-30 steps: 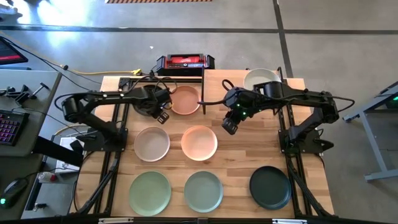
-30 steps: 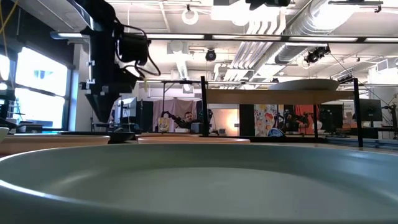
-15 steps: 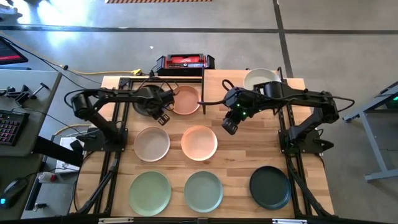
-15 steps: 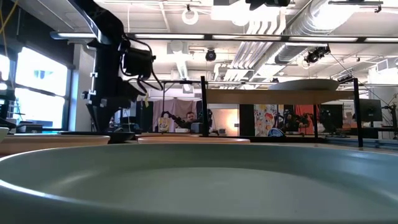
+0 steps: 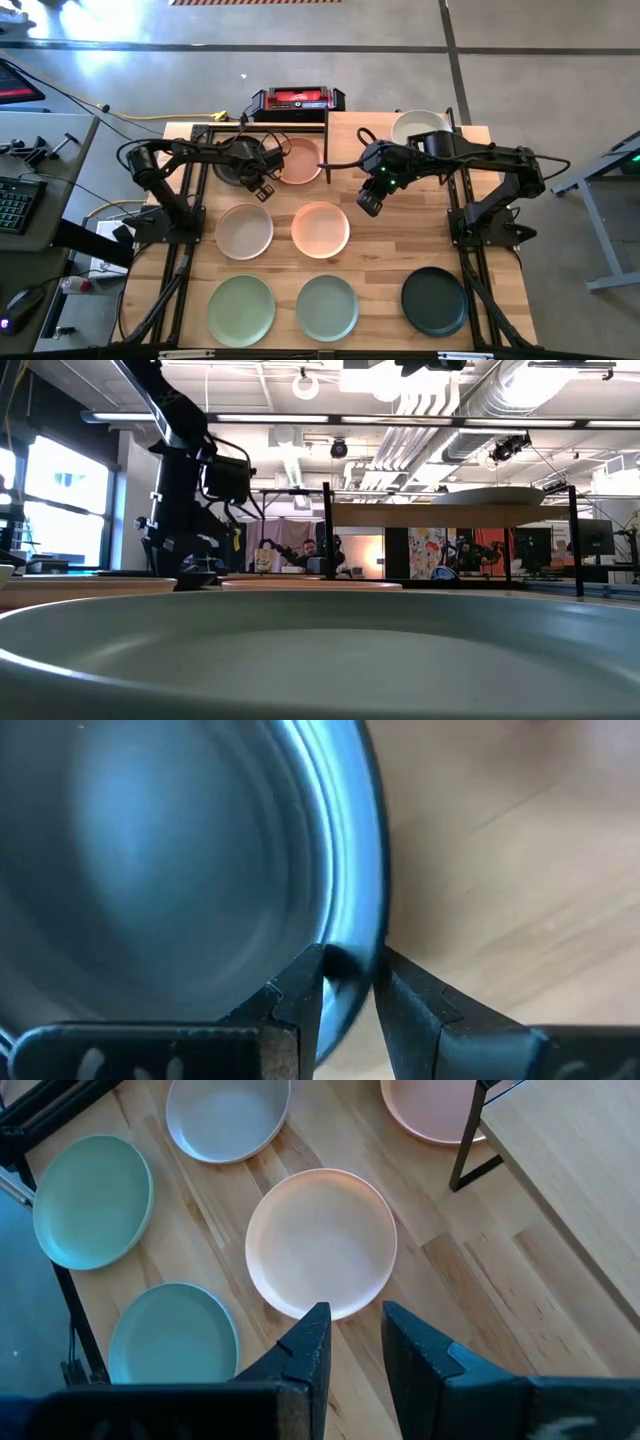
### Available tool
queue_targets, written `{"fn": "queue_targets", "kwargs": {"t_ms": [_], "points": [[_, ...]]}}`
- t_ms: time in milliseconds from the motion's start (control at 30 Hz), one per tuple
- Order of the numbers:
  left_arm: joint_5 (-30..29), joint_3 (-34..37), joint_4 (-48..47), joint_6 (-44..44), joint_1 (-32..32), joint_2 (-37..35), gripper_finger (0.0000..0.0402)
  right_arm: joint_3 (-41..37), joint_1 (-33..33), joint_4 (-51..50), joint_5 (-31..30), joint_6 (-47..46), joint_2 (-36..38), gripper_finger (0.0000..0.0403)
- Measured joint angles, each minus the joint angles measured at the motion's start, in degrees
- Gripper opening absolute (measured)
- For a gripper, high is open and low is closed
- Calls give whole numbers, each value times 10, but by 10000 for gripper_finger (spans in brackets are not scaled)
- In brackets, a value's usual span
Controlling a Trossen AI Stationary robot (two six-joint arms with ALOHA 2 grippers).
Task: Place and stack plates onto a shelf
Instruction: Stack the black plate on top of the white plate on the shelf
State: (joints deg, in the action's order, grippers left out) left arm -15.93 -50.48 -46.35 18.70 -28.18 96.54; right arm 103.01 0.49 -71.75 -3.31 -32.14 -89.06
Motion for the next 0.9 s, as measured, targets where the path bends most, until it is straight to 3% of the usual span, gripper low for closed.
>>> {"fn": "queue_targets", "kwargs": {"t_ms": [200,567,900], "points": [[-1,-2,-1,-19,3,10,72,0,0,0,0,-4,0,71],[-10,0,-21,-40,9,-17,6,0,0,0,-2,-4,0,71],[-9,1,-63,-68,40,-66,4,0,0,0,-16,-5,0,71]]}}
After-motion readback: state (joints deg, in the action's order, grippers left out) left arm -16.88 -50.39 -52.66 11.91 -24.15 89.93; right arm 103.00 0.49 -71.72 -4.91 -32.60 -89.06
